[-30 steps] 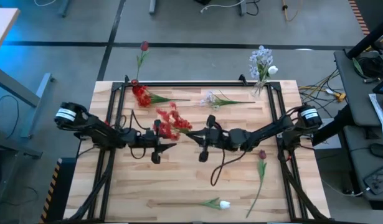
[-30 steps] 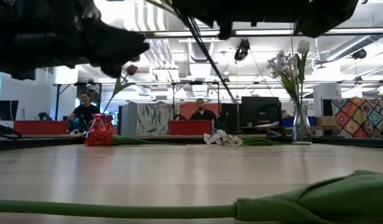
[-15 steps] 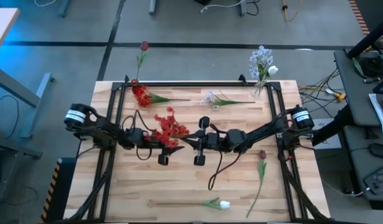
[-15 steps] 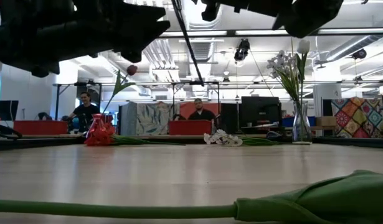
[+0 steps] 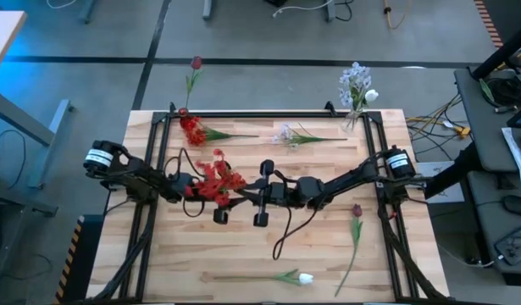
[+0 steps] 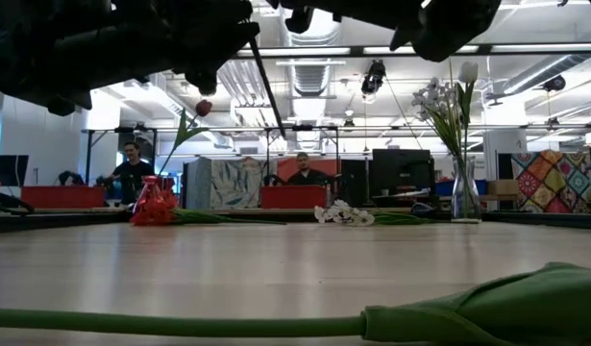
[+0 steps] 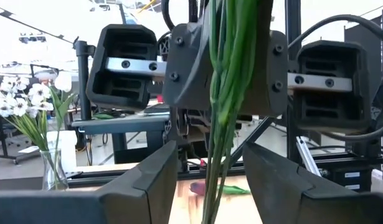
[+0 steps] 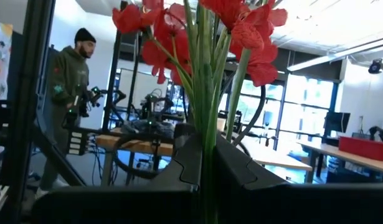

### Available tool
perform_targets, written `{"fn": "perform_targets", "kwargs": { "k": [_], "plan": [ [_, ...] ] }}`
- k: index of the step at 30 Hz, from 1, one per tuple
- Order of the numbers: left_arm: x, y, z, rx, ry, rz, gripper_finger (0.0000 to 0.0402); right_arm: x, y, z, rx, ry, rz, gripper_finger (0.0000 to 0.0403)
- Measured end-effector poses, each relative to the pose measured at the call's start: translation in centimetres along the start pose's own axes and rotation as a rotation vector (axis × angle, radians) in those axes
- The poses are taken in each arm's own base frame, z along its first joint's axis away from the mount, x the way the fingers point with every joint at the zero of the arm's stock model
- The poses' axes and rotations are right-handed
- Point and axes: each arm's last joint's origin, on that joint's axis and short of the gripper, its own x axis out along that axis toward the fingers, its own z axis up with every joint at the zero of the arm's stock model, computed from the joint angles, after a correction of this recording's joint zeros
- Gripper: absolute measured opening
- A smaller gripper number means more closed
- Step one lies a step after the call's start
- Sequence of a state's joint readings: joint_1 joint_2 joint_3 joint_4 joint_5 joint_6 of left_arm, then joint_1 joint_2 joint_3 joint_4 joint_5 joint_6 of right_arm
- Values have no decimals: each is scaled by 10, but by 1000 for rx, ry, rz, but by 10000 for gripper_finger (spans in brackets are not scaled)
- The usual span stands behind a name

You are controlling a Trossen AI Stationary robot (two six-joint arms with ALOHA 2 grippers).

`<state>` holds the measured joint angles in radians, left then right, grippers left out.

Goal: Sort flowers into vase by color
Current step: Put the bottom red flowers into the red flower vase

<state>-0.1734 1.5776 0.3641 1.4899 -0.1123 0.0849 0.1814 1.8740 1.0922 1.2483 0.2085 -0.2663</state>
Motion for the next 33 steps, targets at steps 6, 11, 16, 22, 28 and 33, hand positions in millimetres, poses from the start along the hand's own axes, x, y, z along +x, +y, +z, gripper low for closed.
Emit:
{"fn": "perform_targets", "kwargs": {
  "k": [6,11,16,22,28,33],
  "plan": [
    [0,0,1,0,-4,0,119,0,-1,-1,-5,6,0,13],
    [0,0,1,11,-6,-1,48,0,-1,-4,-15,28,1,13],
    [0,0,1,29,-3,-1,8,0,-2,-4,-25,45,-10,22],
    [-7,2,-1,37,26,39,3,0,-8,-4,-86,170,-113,86],
    [-16,6,5,69,82,119,1,-2,-15,10,-139,315,-135,151],
    [-21,9,14,81,136,142,1,-9,-26,32,-204,425,-213,178]
  ]
}}
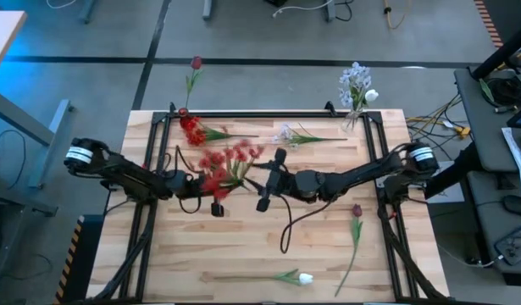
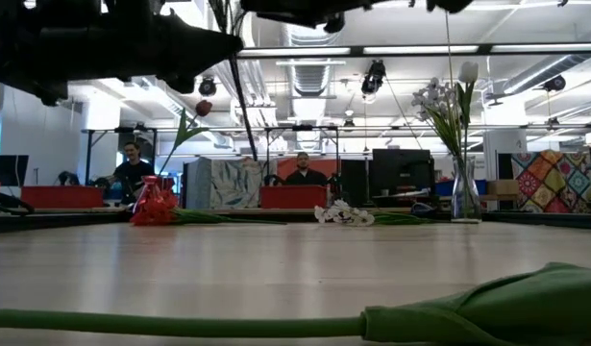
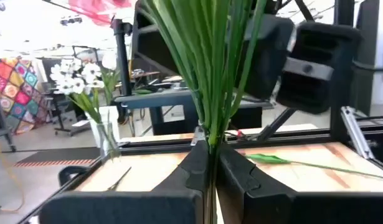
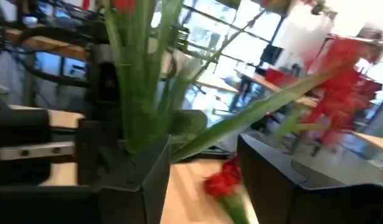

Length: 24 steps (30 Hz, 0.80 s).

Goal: Sort flowers into vase by color
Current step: Put the bottom red flowers into the red flower vase

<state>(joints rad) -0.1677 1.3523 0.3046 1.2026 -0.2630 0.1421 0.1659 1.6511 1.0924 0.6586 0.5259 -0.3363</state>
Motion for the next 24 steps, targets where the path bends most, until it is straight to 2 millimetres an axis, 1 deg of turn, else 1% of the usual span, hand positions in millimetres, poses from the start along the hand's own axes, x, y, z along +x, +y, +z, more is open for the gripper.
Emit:
{"fn": "perform_targets", "kwargs": {
  "k": [6,11,13,15,18,20,24],
  "plan": [
    [-7,5,8,27,55,40,0,-16,-17,19,-32,28,5,183],
    [-14,11,15,69,111,118,0,-31,-29,28,-67,90,30,164],
    [-19,15,20,80,131,193,0,-37,-33,29,-59,124,15,143],
    [-25,21,27,96,169,292,0,-43,-36,28,-68,157,-29,113],
    [-35,29,40,125,195,455,0,-50,-39,19,-125,215,-97,58],
    [-42,36,48,137,181,538,0,-56,-41,12,-147,236,-109,24],
    [-54,52,57,166,189,705,0,-67,-45,0,-126,246,-113,14]
  ]
}}
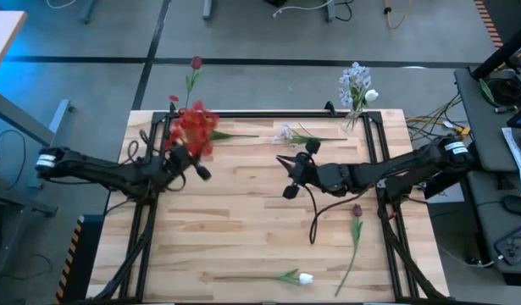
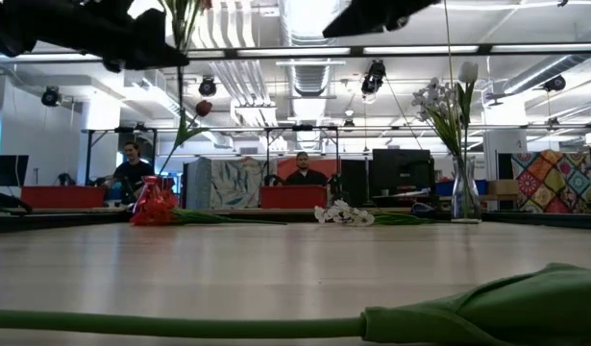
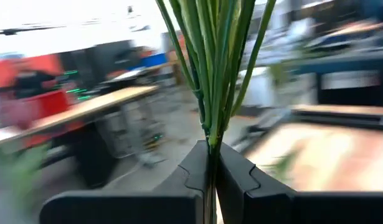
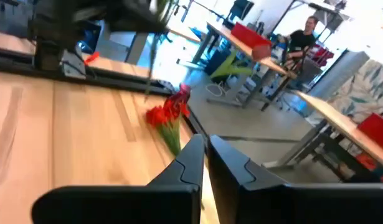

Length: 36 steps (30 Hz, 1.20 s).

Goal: Sort flowers into vase by color
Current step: Put the bottom red flowers into the red flower vase

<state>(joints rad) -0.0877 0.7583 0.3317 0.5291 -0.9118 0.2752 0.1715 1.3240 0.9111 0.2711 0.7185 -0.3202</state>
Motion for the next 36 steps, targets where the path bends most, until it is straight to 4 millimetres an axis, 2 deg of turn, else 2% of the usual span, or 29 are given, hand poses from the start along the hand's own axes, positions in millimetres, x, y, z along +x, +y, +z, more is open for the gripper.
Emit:
{"fn": "perform_targets", "kwargs": {
  "k": [4,9,17,22,36],
  "plan": [
    [8,24,0,21,32,193,0,-5,1,-16,19,2,2,10],
    [23,54,-5,9,43,350,0,-8,3,-31,32,-12,-1,9],
    [50,94,-27,-73,101,537,0,-9,4,-36,28,-17,6,9],
    [63,106,-35,-77,99,583,0,-9,3,-33,27,-39,-1,9],
    [95,119,-46,15,163,661,0,-9,3,-33,27,-39,-1,9]
  ]
}}
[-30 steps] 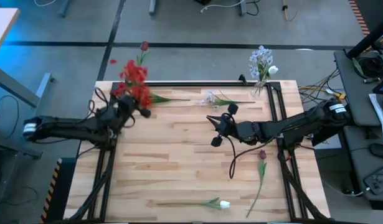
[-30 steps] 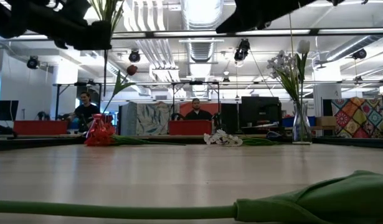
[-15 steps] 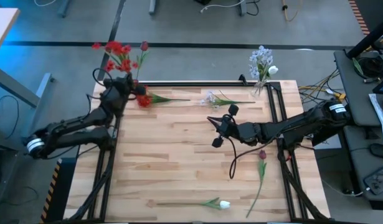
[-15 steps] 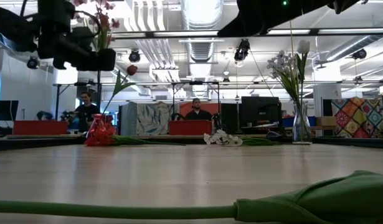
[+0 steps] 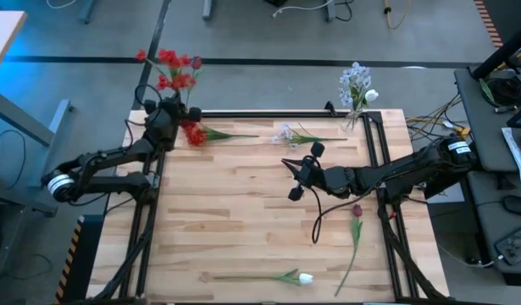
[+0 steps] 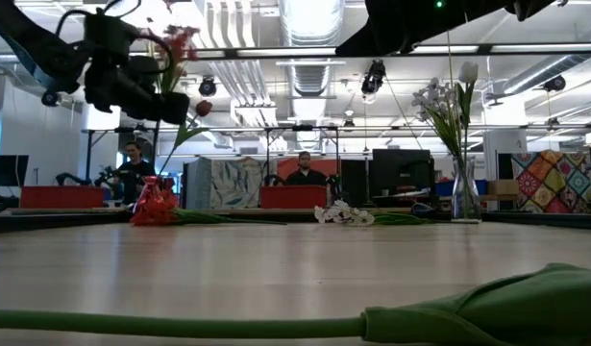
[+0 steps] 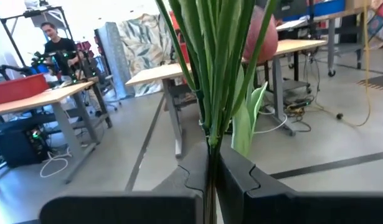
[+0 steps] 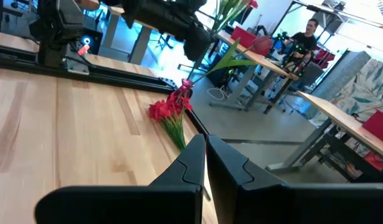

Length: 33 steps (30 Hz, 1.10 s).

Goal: Sort flowers into vase by color
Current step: Put the bottom red flowers into the red flower vase

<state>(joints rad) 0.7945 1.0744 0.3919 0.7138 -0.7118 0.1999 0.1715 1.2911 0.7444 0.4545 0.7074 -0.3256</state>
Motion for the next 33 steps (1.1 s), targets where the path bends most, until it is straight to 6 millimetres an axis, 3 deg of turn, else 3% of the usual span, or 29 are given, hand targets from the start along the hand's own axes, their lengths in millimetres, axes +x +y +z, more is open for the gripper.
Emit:
{"fn": "perform_targets", "kwargs": {
  "k": [8,22,33],
  "plan": [
    [16,-8,-8,-18,47,1,0,0,1,-3,-4,7,2,9],
    [25,-10,-22,-90,91,1,3,-1,1,-5,-6,11,4,9],
    [24,-8,-20,-96,83,5,88,-1,1,-5,-6,10,5,9]
  ]
}}
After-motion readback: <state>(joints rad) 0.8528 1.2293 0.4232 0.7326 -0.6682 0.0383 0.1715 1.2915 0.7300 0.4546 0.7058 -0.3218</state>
